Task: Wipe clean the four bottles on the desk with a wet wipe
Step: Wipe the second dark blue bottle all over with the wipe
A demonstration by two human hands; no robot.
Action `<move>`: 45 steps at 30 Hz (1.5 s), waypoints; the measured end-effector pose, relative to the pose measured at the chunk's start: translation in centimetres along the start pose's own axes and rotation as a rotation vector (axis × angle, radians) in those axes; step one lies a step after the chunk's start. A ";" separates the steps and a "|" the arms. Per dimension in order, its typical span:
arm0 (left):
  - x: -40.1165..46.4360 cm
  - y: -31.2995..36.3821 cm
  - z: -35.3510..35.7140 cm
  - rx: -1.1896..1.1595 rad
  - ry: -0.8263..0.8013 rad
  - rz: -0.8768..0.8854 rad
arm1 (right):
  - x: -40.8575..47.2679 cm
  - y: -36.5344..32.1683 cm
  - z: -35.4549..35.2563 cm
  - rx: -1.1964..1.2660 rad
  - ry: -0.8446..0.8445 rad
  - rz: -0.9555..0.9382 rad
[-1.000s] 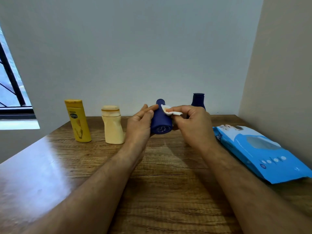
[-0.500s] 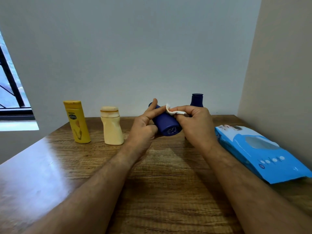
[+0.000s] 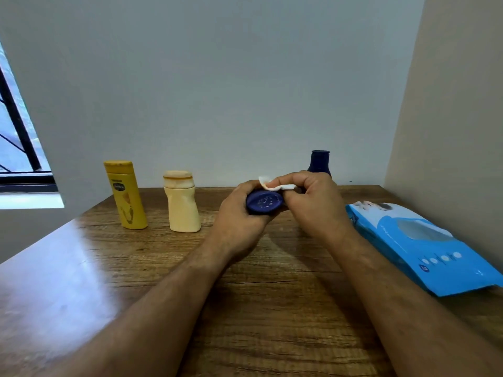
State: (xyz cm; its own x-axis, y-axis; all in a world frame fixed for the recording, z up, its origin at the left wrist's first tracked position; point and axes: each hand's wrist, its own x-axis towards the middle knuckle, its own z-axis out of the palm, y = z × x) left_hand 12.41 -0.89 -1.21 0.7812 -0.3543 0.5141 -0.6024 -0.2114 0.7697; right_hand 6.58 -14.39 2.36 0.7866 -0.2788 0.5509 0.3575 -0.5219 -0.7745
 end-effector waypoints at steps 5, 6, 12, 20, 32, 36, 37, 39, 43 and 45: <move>0.1 0.0 0.0 0.015 0.057 -0.051 | -0.4 -0.7 0.3 -0.182 0.077 -0.213; 0.2 0.0 0.0 -0.002 0.070 -0.071 | -0.6 -0.9 0.4 -0.211 0.081 -0.263; 0.5 0.0 -0.1 -0.027 0.132 -0.131 | -1.4 -0.7 1.8 -0.419 0.025 -0.459; 0.5 -0.3 0.1 0.011 0.112 -0.125 | -1.4 -0.4 0.9 -0.426 0.071 -0.393; 0.7 -0.2 0.2 0.030 0.113 -0.067 | -0.7 -0.4 0.8 -0.408 0.193 -0.334; 0.6 -0.4 -0.1 -0.009 0.121 -0.085 | -1.6 -0.7 1.4 -0.409 0.044 -0.417; 0.6 -0.4 -0.1 -0.006 0.124 -0.078 | -1.6 -0.8 1.5 -0.416 0.023 -0.444; 0.5 -0.4 -0.3 0.009 0.124 -0.053 | -1.6 -0.9 1.6 -0.432 0.023 -0.479; 0.6 -0.2 0.0 0.052 0.122 -0.011 | -0.9 -0.6 0.9 -0.409 0.193 -0.421; 0.6 -0.2 0.2 -0.002 0.141 -0.027 | -0.7 -0.4 0.7 -0.418 0.211 -0.396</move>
State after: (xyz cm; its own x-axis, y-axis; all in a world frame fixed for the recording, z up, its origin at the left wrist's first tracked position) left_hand 13.02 -1.22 -1.11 0.8123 -0.2166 0.5415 -0.5809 -0.2175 0.7844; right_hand 6.22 -13.36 2.07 0.5024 -0.1300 0.8548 0.3412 -0.8786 -0.3341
